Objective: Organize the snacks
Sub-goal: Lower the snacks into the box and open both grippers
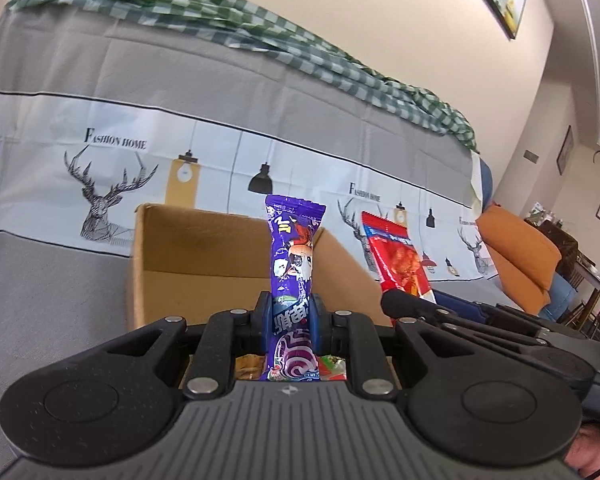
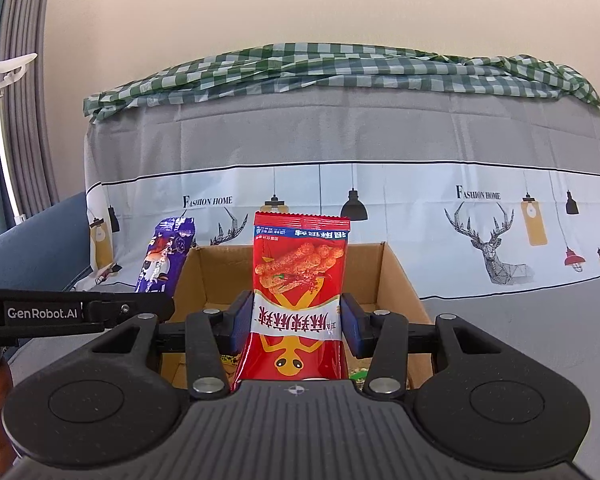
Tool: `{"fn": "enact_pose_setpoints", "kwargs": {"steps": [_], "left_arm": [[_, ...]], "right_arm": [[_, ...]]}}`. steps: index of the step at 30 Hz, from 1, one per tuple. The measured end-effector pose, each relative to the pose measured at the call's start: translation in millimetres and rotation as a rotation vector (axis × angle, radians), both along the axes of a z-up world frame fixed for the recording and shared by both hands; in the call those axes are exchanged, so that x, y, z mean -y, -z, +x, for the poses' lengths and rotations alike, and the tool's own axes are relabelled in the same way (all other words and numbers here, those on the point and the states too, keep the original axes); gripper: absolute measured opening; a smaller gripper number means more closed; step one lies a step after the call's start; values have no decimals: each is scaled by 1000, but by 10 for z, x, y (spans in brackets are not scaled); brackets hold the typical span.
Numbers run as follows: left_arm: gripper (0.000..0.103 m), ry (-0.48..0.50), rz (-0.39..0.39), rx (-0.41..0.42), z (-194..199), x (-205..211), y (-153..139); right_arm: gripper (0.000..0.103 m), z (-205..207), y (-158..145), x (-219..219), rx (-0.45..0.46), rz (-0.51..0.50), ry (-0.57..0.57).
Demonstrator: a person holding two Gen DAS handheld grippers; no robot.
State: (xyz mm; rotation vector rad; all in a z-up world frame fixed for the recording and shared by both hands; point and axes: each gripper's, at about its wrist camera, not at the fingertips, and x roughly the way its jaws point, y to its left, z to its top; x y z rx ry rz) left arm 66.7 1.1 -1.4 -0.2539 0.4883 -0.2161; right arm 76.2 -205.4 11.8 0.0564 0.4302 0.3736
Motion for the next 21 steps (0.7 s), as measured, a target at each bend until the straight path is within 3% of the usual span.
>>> {"fn": "enact_pose_setpoints", "kwargs": {"steps": [18,20,21], "left_arm": [[20,37,6,21,22,37,8],[31,47,-1,9,44,40,10],[46,44,-2,5,51,38,18]], "right_arm": [[49,-11,2,15,-5,10,29],[51,-5,8,10,-12,12,26],[53,0,14,1,-18,11,23]]}}
